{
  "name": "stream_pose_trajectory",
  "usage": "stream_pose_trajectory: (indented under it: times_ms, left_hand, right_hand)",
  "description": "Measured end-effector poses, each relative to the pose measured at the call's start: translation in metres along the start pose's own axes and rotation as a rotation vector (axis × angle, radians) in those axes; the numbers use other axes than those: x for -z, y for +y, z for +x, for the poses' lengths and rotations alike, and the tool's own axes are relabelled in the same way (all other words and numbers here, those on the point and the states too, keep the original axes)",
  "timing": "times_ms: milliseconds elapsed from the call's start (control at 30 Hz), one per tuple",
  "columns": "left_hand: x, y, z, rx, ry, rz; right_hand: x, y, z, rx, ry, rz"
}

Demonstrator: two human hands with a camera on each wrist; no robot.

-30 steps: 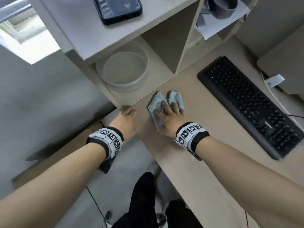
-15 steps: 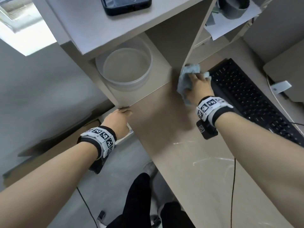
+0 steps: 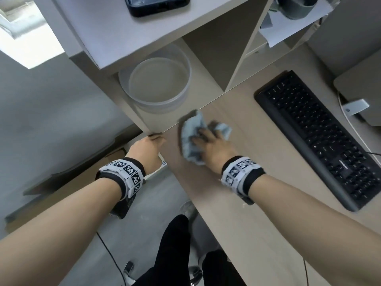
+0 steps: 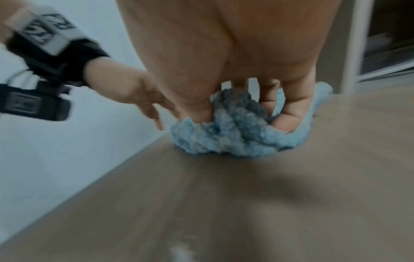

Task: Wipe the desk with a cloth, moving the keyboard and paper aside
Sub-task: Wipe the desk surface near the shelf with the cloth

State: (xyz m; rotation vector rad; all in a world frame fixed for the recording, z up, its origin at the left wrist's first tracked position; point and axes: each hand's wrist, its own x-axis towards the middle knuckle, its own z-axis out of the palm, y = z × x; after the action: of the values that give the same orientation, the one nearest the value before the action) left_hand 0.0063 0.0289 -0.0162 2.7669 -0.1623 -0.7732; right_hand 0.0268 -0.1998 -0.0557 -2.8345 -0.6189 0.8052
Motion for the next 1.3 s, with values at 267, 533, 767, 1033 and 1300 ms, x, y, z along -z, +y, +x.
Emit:
stream_pose_trajectory:
  times_ms: [267,533,767,1033,1300]
  left_hand:
    - [-0.005,0.000,-0.001,0.008,0.005,-0.017]
    - [-0.016,0.011,0.001,0.093,0.028,-0.060]
    - [-0.038,0.034,0.006,0.186,0.004,-0.009]
    - [-0.039,0.056,0.013,0.280,-0.071,0.088]
    - [-0.026,0.053,0.010,0.277,-0.035,0.110]
  right_hand:
    - [0.039,0.050,0.009,-0.511,0.023,0.138]
    - [-0.025,-0.010,-0.047,-0.104,0.027,0.177]
    - [-0.024,0.082,-0.103,-0.474,0.204,0.322]
    - [-0.047,0.005,-0.092,-0.317,0.039,0.313]
    - [-0.044,0.063,-0.133,-0.443,0.089,0.361]
